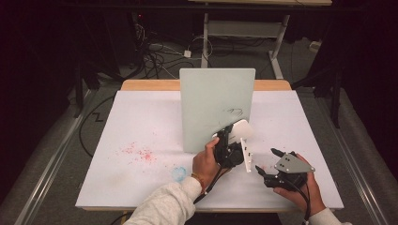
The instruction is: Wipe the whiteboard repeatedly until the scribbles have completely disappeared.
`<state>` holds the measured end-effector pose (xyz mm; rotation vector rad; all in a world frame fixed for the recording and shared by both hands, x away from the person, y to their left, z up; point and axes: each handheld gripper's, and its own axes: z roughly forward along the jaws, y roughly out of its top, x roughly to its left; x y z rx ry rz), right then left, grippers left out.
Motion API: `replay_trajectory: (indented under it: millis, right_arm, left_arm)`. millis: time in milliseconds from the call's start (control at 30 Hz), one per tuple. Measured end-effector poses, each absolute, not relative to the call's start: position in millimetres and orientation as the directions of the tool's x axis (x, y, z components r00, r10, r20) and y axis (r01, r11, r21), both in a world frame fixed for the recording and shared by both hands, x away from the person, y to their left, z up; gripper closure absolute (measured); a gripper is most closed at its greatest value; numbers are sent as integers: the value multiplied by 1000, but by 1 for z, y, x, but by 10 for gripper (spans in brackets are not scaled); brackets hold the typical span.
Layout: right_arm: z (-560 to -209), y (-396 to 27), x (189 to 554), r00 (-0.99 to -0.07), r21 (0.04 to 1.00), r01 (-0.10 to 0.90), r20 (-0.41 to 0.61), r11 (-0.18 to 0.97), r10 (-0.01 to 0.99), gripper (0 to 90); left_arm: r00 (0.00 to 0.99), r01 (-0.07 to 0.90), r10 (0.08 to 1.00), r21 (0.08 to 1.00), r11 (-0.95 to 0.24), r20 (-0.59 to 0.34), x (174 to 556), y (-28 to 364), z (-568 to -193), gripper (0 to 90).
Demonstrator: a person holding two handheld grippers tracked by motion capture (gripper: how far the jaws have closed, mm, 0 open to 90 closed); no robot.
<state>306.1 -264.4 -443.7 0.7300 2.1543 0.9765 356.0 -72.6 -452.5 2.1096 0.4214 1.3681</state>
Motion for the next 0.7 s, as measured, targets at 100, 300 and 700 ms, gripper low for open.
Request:
replay_trajectory:
  millis: [100, 300, 700]
  right_arm:
    - [-444, -264, 306, -632, 795, 215, -330, 568, 701, 229]
    - [-444, -266, 306, -631, 795, 214, -331, 568, 701, 228]
    - [-442, -265, 305, -627, 796, 211, -336, 568, 703, 229]
  left_arm:
    - [436, -56, 548, 629, -775, 714, 358, -73, -447, 291]
    - [437, -59, 563, 647, -760, 701, 365, -68, -428, 291]
    - [411, -29, 628, 697, -716, 661, 374, -37, -403, 291]
